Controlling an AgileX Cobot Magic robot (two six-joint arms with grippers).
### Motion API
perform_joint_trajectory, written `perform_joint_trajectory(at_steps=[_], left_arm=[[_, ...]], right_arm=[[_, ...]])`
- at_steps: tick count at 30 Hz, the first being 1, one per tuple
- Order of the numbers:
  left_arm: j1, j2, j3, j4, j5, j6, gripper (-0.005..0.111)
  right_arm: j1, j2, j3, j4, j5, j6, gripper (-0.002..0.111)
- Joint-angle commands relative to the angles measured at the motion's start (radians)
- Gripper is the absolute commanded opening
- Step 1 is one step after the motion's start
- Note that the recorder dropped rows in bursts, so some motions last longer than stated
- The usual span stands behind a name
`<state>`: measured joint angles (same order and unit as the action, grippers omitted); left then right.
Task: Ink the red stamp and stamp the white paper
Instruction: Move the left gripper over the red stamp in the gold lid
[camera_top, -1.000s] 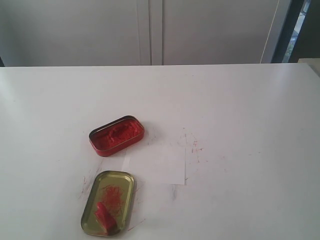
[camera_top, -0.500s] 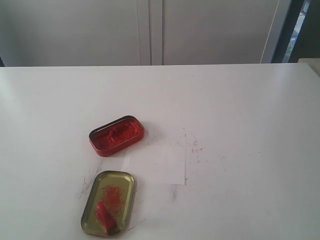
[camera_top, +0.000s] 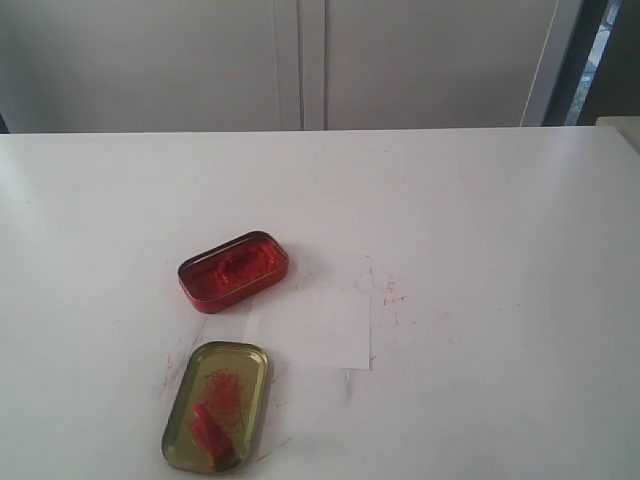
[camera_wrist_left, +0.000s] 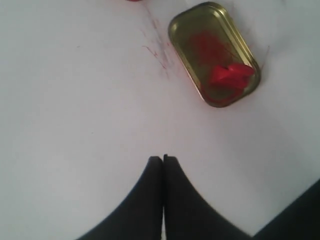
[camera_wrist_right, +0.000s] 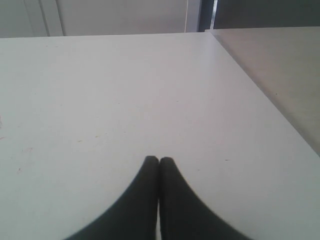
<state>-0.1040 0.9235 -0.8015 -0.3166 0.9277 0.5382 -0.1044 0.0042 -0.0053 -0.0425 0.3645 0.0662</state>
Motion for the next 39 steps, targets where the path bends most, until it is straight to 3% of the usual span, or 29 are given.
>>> perform_joint_trajectory(at_steps=[1,9,13,34,39], left_arm=[[-0.101,0.044,-0.011,-0.015,0.017,0.026,0.000],[-0.315,0.091,-0.011,-0.015,-0.018,0.101,0.000],[-0.383,0.108,-0.013,-0.015,-0.020,0.123,0.000],[-0.659,0.183,-0.014,-0.053,-0.022,0.274,0.000],[-0.675,0.183,-0.016,-0.048,-0.019,0.294,0.000]], right_arm=[[0.004,-0.004,0.005,-0.002,-0.015,-0.001,0.000],[0.004,-0.004,0.005,-0.002,-0.015,-0.001,0.000],[0.004,-0.004,0.005,-0.002,-0.015,-0.001,0.000],[0.004,-0.004,0.005,-0.002,-0.015,0.025,0.000],[0.004,-0.004,0.005,-0.002,-0.015,0.036,0.000]])
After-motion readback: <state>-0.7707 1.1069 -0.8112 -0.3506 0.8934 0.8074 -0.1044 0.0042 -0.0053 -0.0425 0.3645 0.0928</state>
